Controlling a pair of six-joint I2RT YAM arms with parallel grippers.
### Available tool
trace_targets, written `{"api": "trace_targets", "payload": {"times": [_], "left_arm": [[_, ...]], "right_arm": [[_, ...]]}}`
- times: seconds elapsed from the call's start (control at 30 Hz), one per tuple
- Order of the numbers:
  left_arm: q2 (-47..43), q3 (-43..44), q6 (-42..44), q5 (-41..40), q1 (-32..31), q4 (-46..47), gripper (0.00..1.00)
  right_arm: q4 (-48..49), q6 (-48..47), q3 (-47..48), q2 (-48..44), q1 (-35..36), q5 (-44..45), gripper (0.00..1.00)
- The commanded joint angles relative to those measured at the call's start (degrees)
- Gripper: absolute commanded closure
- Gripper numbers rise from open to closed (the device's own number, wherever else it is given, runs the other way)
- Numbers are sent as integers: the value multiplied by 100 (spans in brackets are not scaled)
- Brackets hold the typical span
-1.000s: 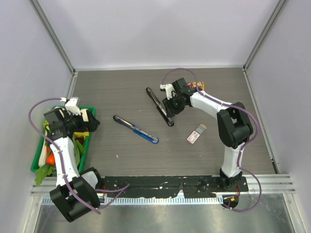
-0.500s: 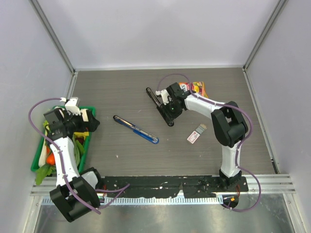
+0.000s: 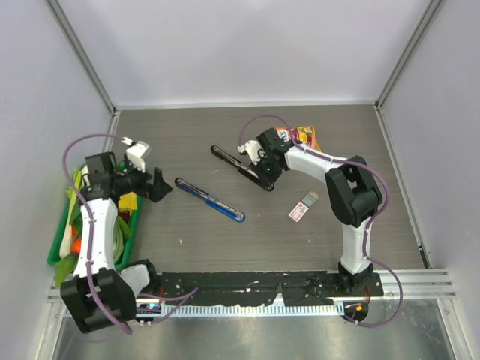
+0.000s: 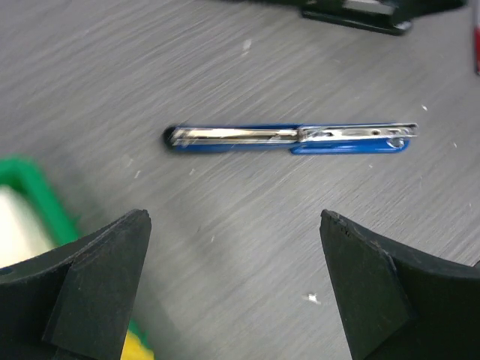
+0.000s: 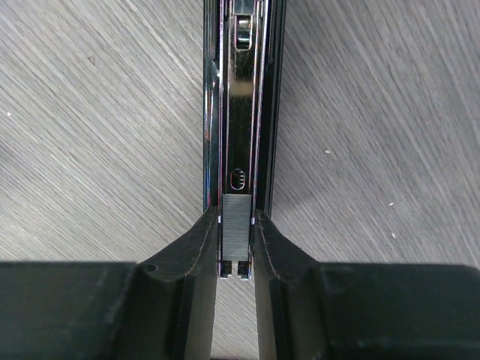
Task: Load the staples into the stapler
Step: Close the stapler at the center of the board.
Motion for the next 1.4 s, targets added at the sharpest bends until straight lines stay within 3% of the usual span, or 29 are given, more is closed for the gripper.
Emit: {"api": "trace_targets", "payload": {"times": [0.0, 0.07, 0.23, 0.47, 0.63, 0.8, 0.9, 1.0, 1.17, 1.27, 1.3, 1.37], "left_arm": [[643, 295, 1575, 201, -993, -167, 0], [952, 409, 1988, 140, -1519, 16, 0], [2469, 821, 2858, 148, -2030, 694, 0], [4342, 2551, 3466, 17, -2366, 624, 0], [5223, 3309, 4001, -510, -2673, 431, 0], [6119, 4205, 4266, -520, -2885, -79, 3], [6428, 4592, 4389, -563, -2920, -378, 12], [6666, 4786, 4608, -739, -2937, -607, 31], [6719, 4865, 4846, -810, -2937, -729, 53], [6780, 4989, 5048, -862, -2946, -1063, 72], [6780, 4971, 5083, -897, -2946, -1081, 100], [6737, 4884, 4996, -968, -2946, -941, 100]], "right_arm": [[-130, -809, 57, -163, -70, -169, 84], [-139, -1081, 75, -110, -79, -319, 85], [-200, -1450, 66, 4, -96, -521, 86], [-367, -2040, 171, 153, -334, -803, 85], [-587, -2295, 460, 434, -360, -856, 85], [-605, -2199, 663, 628, -360, -812, 84], [-578, -2198, 611, 646, -369, -830, 84], [-570, -2225, 567, 681, -378, -830, 83], [-561, -2243, 558, 786, -386, -742, 83], [-552, -2216, 575, 795, -404, -681, 83], [-561, -2207, 576, 786, -413, -680, 83], [-535, -2181, 576, 777, -465, -689, 83]]}}
